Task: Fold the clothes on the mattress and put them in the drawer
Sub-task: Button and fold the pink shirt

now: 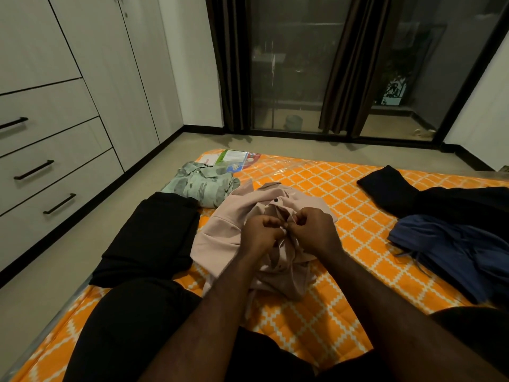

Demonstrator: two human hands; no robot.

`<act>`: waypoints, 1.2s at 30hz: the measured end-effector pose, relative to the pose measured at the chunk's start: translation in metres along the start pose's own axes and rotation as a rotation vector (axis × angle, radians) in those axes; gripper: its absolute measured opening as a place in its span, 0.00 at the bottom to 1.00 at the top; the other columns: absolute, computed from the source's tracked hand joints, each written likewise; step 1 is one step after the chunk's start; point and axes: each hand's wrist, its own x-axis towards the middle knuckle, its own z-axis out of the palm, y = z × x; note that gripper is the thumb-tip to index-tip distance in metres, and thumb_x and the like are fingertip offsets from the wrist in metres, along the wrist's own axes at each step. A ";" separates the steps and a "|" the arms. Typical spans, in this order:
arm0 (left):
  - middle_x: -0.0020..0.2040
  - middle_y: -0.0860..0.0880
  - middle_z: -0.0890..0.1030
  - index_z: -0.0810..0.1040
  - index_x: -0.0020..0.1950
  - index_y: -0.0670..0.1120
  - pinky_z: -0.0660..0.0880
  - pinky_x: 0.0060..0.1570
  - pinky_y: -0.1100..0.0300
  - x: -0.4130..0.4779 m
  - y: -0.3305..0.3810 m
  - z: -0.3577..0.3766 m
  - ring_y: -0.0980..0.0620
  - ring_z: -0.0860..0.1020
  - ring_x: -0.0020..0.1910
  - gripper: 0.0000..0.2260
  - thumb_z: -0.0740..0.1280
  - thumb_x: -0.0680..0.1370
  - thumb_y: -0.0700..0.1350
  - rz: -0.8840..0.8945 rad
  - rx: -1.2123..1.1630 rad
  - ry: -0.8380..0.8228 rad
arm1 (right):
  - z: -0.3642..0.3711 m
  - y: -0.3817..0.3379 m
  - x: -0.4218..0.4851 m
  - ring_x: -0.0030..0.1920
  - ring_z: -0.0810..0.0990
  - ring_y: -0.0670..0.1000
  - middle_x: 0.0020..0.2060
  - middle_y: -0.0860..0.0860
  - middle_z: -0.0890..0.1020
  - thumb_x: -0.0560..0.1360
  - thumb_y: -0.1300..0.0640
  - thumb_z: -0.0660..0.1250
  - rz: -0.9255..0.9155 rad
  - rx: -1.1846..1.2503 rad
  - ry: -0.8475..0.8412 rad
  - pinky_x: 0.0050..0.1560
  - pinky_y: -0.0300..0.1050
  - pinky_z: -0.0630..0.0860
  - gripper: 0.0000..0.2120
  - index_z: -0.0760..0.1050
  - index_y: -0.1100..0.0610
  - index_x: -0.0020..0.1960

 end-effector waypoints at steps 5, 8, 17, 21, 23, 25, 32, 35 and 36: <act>0.43 0.48 0.87 0.86 0.43 0.50 0.83 0.51 0.44 -0.001 0.001 0.000 0.47 0.86 0.45 0.08 0.77 0.73 0.37 0.025 -0.050 0.023 | 0.000 -0.001 -0.002 0.34 0.78 0.50 0.31 0.48 0.80 0.74 0.52 0.75 -0.037 0.010 0.084 0.31 0.41 0.70 0.10 0.81 0.56 0.39; 0.42 0.47 0.87 0.86 0.41 0.50 0.83 0.50 0.43 -0.003 -0.001 0.001 0.45 0.86 0.45 0.07 0.78 0.72 0.37 0.012 -0.066 0.029 | -0.004 -0.002 -0.001 0.30 0.80 0.47 0.31 0.50 0.82 0.73 0.53 0.78 0.098 0.197 0.026 0.26 0.38 0.70 0.09 0.83 0.57 0.38; 0.43 0.45 0.87 0.85 0.41 0.51 0.82 0.52 0.42 -0.002 -0.001 0.004 0.44 0.85 0.47 0.10 0.74 0.75 0.35 0.011 -0.070 0.068 | -0.016 -0.016 -0.008 0.20 0.70 0.51 0.25 0.55 0.72 0.75 0.70 0.67 0.413 0.768 -0.218 0.25 0.39 0.66 0.13 0.74 0.66 0.32; 0.42 0.47 0.87 0.84 0.40 0.51 0.82 0.50 0.42 -0.002 -0.002 0.005 0.46 0.85 0.45 0.09 0.77 0.72 0.36 0.028 -0.061 0.111 | -0.016 -0.017 -0.009 0.23 0.68 0.51 0.27 0.57 0.70 0.75 0.70 0.66 0.406 0.735 -0.221 0.26 0.41 0.64 0.11 0.74 0.65 0.33; 0.41 0.47 0.87 0.83 0.40 0.50 0.82 0.49 0.42 -0.002 -0.002 0.005 0.47 0.85 0.44 0.09 0.78 0.71 0.37 0.044 -0.049 0.122 | -0.017 -0.017 -0.009 0.22 0.67 0.51 0.26 0.56 0.70 0.75 0.70 0.66 0.401 0.736 -0.220 0.25 0.39 0.64 0.12 0.74 0.65 0.33; 0.40 0.49 0.86 0.83 0.40 0.51 0.82 0.48 0.42 -0.002 -0.003 0.005 0.48 0.85 0.43 0.08 0.78 0.70 0.38 0.059 -0.026 0.133 | -0.019 -0.019 -0.010 0.19 0.66 0.49 0.24 0.55 0.69 0.76 0.70 0.65 0.400 0.735 -0.222 0.23 0.36 0.61 0.14 0.72 0.64 0.32; 0.42 0.44 0.86 0.83 0.45 0.42 0.84 0.46 0.44 -0.006 0.003 0.003 0.43 0.85 0.45 0.09 0.80 0.69 0.38 -0.030 -0.151 0.096 | -0.018 -0.013 -0.008 0.20 0.67 0.51 0.27 0.58 0.70 0.74 0.70 0.65 0.343 0.680 -0.246 0.23 0.38 0.62 0.12 0.73 0.65 0.32; 0.45 0.42 0.86 0.81 0.49 0.39 0.84 0.43 0.50 -0.011 0.007 0.002 0.42 0.85 0.45 0.11 0.79 0.71 0.36 -0.165 -0.354 0.025 | -0.018 -0.009 -0.007 0.22 0.67 0.51 0.28 0.58 0.70 0.77 0.69 0.65 0.321 0.691 -0.288 0.23 0.38 0.63 0.12 0.74 0.65 0.34; 0.44 0.43 0.85 0.81 0.50 0.39 0.83 0.41 0.53 -0.012 0.008 0.002 0.44 0.84 0.43 0.10 0.78 0.72 0.35 -0.196 -0.397 0.006 | -0.017 -0.008 -0.007 0.22 0.68 0.51 0.28 0.57 0.70 0.78 0.68 0.65 0.319 0.703 -0.301 0.24 0.38 0.63 0.13 0.75 0.65 0.34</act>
